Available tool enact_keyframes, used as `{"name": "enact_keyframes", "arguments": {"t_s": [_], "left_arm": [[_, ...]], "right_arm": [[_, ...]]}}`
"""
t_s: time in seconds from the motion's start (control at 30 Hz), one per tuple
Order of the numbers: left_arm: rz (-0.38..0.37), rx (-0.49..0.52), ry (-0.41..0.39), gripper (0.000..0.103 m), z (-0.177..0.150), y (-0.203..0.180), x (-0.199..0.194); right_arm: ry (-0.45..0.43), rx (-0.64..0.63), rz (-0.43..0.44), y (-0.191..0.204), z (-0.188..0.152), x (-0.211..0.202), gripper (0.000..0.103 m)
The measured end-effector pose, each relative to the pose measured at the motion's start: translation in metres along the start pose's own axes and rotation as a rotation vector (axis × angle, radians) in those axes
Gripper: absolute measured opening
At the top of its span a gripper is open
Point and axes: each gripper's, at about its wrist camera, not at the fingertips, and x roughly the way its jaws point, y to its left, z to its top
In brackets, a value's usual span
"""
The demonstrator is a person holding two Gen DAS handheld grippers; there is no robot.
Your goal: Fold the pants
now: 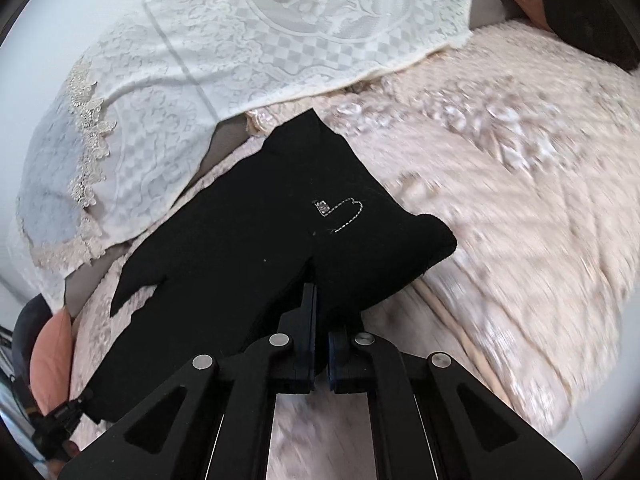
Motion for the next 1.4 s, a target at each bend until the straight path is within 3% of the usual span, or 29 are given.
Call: {"name": "enact_keyframes", "arguments": {"t_s": [0.3, 0.4, 0.47, 0.57, 0.63, 0.8, 0.9, 1.07, 1.4], "left_arm": [[0.003, 0.030, 0.076, 0.004, -0.040, 0.006, 0.002], [0.007, 0.047, 0.062, 0.006, -0.040, 0.005, -0.001], [0.009, 0.050, 0.053, 0.011, -0.040, 0.006, -0.007], [0.022, 0.044, 0.037, 0.015, -0.038, 0.013, -0.016], [0.041, 0.041, 0.021, 0.018, -0.037, 0.019, -0.023], [0.125, 0.030, -0.032, 0.018, -0.031, 0.036, -0.041], [0.157, 0.041, -0.074, 0.018, -0.022, 0.037, -0.047], [0.128, 0.032, -0.131, 0.018, -0.002, 0.028, -0.049], [0.034, 0.191, -0.094, 0.020, -0.010, -0.030, -0.035]], "right_arm": [[0.085, 0.076, -0.069, -0.040, -0.031, -0.007, 0.003], [0.112, 0.056, -0.089, -0.037, -0.032, -0.003, 0.004], [0.113, 0.023, -0.107, -0.032, -0.031, -0.007, 0.011], [0.090, -0.010, -0.123, -0.026, -0.030, -0.018, 0.017], [0.051, -0.047, -0.197, -0.022, -0.030, -0.029, 0.034], [-0.052, -0.071, -0.307, -0.027, -0.026, -0.058, 0.036], [-0.088, -0.075, -0.262, -0.021, -0.020, -0.066, 0.036], [-0.080, -0.188, -0.133, 0.024, -0.019, -0.050, 0.037], [0.007, -0.392, -0.024, 0.096, -0.048, -0.007, 0.040]]}}
